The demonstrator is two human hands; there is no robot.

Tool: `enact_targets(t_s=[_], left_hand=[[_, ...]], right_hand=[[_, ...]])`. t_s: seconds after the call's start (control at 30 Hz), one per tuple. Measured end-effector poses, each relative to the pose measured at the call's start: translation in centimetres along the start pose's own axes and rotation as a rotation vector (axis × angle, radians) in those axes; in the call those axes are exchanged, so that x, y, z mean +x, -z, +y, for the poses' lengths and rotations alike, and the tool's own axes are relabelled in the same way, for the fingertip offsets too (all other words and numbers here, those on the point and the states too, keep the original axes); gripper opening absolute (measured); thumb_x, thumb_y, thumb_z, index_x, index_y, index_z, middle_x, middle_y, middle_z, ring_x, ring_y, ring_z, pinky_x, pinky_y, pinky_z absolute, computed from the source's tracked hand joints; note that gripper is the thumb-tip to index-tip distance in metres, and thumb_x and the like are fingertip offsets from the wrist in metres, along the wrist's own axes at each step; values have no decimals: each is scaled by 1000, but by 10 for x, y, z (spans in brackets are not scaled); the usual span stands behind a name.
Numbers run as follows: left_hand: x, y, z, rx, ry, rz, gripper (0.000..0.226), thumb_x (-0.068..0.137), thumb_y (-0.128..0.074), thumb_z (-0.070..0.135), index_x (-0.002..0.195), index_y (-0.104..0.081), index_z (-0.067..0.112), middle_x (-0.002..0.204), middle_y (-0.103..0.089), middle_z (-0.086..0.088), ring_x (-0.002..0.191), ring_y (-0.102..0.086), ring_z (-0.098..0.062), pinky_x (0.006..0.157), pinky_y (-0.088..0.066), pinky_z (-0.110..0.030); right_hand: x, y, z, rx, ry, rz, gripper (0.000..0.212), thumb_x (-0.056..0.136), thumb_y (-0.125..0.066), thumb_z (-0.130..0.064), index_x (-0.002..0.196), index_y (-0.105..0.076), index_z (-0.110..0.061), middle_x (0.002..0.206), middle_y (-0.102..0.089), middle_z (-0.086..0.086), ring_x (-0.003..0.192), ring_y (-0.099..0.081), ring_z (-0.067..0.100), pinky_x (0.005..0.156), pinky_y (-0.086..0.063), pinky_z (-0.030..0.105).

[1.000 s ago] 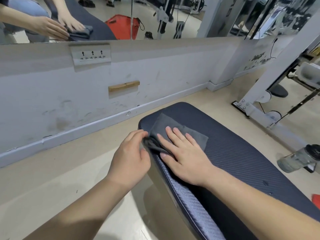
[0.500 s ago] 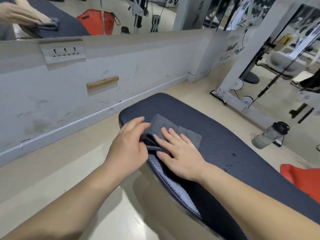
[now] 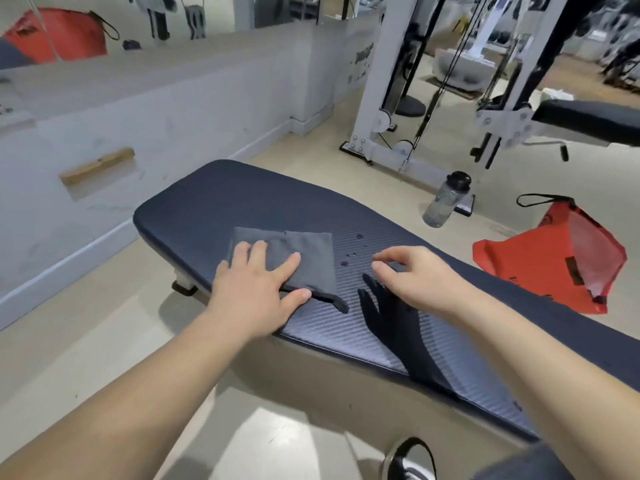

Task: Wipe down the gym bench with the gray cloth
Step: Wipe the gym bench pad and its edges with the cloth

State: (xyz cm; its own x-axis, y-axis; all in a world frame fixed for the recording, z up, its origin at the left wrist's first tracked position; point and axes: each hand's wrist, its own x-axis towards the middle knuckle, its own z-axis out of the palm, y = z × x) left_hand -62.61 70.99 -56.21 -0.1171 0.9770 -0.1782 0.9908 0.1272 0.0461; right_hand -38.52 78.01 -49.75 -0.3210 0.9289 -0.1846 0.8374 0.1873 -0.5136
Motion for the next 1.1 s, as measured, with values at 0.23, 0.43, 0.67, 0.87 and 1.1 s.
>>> enact_targets(t_s=[0.23,0.43,0.67,0.87,1.1], left_hand=[[-21,-4,50,90,155,77,65,99,-24,68,152,-38,36,132,-45,-8,123,-40,-31,90,-47,-46],[-18,-9,60,149,92,60,66,98,-29,58,146,-54,21,113,-60,-12,100,-59,-33,58,-55,-40],[41,10,115,98,215,12,71,105,-21,55,162,-17,13,149,-40,-17,134,-43,-35,97,-47,-49],[84,16,112,189,113,11,67,104,-22,57,161,-23,21,149,-44,-15,131,-51,-38,94,-49,-50],[75,10,181,128,-15,33,69,104,-25,54,160,-25,14,145,-45,-15,130,-50,-36,92,-49,-49]], right_hand=[[23,4,58,-10,-27,106,38,102,-54,-35,136,-66,-24,137,-68,-5,127,-60,16,104,-45,31],[40,6,82,18,-12,86,39,101,-53,-34,136,-66,-25,141,-65,-7,132,-57,17,109,-47,38],[43,28,111,26,-205,164,42,98,-47,-33,136,-64,-27,141,-64,1,133,-55,28,104,-50,47],[37,38,131,80,-276,129,43,91,-43,-27,125,-68,-33,130,-69,1,124,-59,28,99,-52,43],[22,55,159,258,-214,241,39,101,-47,-19,134,-68,-22,131,-71,-1,120,-64,18,105,-47,31]])
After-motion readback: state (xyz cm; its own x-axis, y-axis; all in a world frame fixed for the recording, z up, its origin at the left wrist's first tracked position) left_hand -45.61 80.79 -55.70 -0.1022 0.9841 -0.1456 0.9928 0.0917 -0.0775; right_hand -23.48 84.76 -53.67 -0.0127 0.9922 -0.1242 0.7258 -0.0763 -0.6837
